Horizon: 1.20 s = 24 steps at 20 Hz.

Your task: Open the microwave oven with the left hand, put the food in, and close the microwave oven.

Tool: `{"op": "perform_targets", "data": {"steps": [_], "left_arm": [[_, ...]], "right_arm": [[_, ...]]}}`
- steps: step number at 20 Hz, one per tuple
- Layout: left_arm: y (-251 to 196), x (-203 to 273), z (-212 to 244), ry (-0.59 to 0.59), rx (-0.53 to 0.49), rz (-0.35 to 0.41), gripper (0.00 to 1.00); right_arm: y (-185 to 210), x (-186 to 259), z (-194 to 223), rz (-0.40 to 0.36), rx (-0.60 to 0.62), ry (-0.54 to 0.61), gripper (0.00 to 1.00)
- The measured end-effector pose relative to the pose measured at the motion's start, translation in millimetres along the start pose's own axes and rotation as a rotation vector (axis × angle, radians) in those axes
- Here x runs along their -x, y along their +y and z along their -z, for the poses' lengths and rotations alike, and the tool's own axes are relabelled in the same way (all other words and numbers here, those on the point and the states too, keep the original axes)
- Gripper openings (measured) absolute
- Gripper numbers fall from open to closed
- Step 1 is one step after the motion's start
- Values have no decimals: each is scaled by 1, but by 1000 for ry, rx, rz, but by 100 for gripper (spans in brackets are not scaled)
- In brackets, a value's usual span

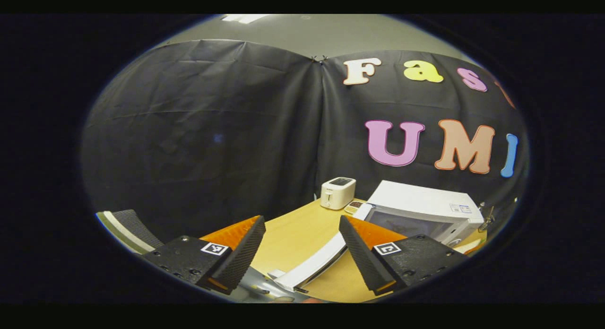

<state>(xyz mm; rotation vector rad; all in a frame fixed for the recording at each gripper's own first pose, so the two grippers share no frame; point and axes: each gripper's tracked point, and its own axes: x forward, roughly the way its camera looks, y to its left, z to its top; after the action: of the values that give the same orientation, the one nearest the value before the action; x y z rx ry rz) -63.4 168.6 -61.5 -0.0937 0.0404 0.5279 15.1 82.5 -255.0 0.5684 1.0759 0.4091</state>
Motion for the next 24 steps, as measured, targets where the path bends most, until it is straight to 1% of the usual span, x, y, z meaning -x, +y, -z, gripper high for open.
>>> {"op": "perform_targets", "data": {"steps": [2, 3, 4, 5, 6, 7, 8, 9, 10, 13, 15, 16, 17, 18, 21, 22, 23, 24], "left_arm": [[-4, -7, 1, 10, -5, 49, 95], [-5, -11, 4, 16, -10, 75, 93], [-6, -15, 4, 19, -15, 98, 93], [-7, -19, 5, 21, -17, 119, 96], [-6, -22, 5, 24, -19, 138, 94], [-4, -25, 5, 22, -19, 151, 93], [-2, -28, 3, 18, -16, 162, 96], [0, -31, 1, 13, -11, 171, 93], [4, -35, 1, 10, -7, 180, 93], [18, -40, 3, 9, -20, 187, 93], [30, -42, 5, 8, -42, 184, 93], [37, -44, 8, 11, -53, 183, 96], [42, -45, 9, 12, -58, 181, 96], [49, -47, 12, 17, -61, 174, 93], [61, -48, 21, 44, -45, 172, 93], [66, -49, 27, 56, -43, 168, 93], [69, -51, 29, 61, -43, 162, 93], [72, -53, 27, 60, -43, 157, 93]], "right_arm": [[25, -7, 6, -34, -15, -54, 41], [37, -12, 8, -48, -23, -80, 41], [48, -16, 12, -58, -35, -102, 41], [57, -22, 13, -67, -47, -122, 41], [67, -29, 16, -81, -68, -142, 41], [78, -35, 17, -98, -91, -166, 41], [88, -42, 18, -116, -109, -189, 41], [96, -49, 18, -127, -126, -211, 41], [102, -56, 20, -136, -138, -229, 41], [117, -80, 25, -148, -163, -258, 41], [123, -98, 24, -136, -158, -278, 40], [125, -107, 21, -134, -150, -291, 40], [128, -116, 18, -130, -145, -307, 40], [130, -125, 13, -125, -139, -325, 40], [131, -154, -3, -97, -125, -369, 41], [130, -163, -7, -89, -120, -382, 33], [130, -171, -14, -85, -116, -395, 33], [131, -179, -20, -79, -116, -405, 40]]}}
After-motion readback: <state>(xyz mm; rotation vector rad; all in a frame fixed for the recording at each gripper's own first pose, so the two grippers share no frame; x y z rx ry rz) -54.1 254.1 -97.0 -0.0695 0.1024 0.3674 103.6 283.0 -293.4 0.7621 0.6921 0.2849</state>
